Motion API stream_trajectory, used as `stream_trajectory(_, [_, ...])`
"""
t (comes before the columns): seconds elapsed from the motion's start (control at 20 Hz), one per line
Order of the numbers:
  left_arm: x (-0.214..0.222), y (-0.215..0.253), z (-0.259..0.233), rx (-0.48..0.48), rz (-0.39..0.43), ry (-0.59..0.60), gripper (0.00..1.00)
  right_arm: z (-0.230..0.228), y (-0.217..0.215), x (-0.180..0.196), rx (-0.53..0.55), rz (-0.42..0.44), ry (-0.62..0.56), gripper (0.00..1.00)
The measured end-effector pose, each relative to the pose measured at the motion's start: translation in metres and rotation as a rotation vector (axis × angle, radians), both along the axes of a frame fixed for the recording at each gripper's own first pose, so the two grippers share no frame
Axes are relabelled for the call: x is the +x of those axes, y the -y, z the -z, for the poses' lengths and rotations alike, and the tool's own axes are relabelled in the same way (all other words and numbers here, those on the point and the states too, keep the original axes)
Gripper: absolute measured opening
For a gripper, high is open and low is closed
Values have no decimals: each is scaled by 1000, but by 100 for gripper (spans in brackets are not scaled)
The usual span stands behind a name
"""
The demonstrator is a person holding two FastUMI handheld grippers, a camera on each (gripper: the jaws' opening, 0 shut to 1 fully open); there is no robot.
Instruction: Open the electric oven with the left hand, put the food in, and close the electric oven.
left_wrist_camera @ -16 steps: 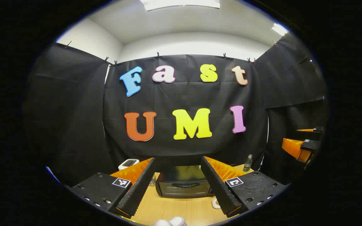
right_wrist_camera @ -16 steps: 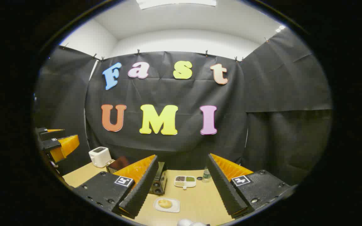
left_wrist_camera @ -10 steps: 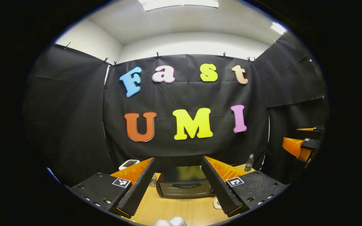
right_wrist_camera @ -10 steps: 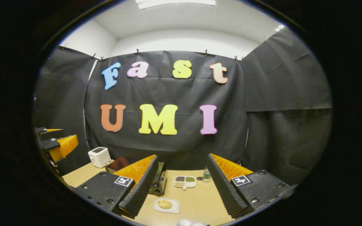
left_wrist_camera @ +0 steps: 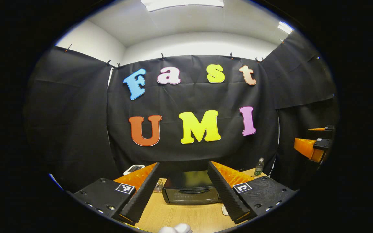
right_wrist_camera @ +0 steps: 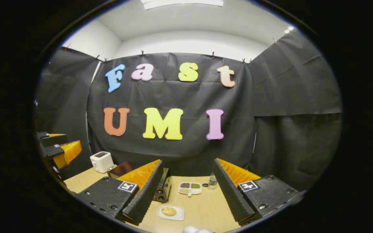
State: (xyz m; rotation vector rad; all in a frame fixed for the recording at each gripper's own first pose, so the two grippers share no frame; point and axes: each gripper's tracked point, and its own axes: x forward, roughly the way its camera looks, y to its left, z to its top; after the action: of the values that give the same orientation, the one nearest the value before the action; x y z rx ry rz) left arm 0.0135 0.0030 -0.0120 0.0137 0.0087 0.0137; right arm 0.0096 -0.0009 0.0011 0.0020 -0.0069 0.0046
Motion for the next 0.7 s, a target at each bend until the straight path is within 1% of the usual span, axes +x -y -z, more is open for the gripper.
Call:
stream_trajectory(0.2, [13,6,25,10,13,-7,95,-7,1,-1,9,-1,14,96])
stream_trajectory(0.4, [32,11,66,-16,15,-24,95,-18,6,-4,6,8,41,96])
stream_trajectory(0.45, [39,14,76,-11,17,-20,95,-19,6,-4,5,8,44,99])
stream_trajectory(0.5, [45,17,84,0,22,-16,95,-21,7,-5,6,11,51,99])
stream_trajectory(0.55, [55,21,96,19,31,-15,95,-24,9,-5,8,14,55,96])
stream_trajectory(0.6, [62,25,107,18,42,-17,95,-24,9,-4,11,15,55,99])
stream_trajectory(0.7, [78,32,130,10,55,-38,95,-25,11,-3,10,20,57,98])
